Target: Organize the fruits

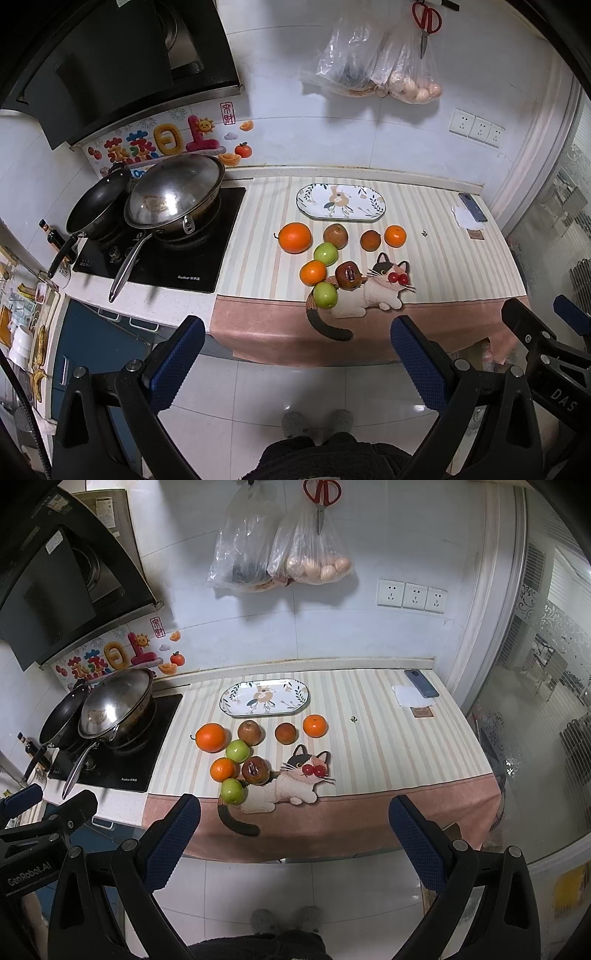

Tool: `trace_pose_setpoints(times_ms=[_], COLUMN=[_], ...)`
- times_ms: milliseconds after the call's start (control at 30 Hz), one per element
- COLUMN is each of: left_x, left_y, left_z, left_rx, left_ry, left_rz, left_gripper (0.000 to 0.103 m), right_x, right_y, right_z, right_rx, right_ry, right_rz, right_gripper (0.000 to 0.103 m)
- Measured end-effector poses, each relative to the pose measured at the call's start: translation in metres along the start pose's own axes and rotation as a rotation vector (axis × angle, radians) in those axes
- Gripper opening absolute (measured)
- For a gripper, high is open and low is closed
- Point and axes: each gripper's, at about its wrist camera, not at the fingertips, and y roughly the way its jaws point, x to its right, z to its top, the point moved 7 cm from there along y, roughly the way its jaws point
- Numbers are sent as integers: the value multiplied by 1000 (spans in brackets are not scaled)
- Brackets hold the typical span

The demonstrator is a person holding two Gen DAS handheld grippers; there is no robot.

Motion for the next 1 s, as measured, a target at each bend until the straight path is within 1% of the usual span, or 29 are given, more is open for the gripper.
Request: trace_pose_setpoints(times_ms=[767,1000], left_x=[-1,-3], left_y=[0,-3], left_z=[1,1], left_rx=[-1,10], left_ry=[1,-3], left_rz=[-2,-3], left_gripper=[102,102], right_x=[-1,0], right_y=[1,-2], right_z=[0,-2], right_rx=[-3,9], right_ry=[-2,-2], right_rz=[14,16], right_gripper=[103,103])
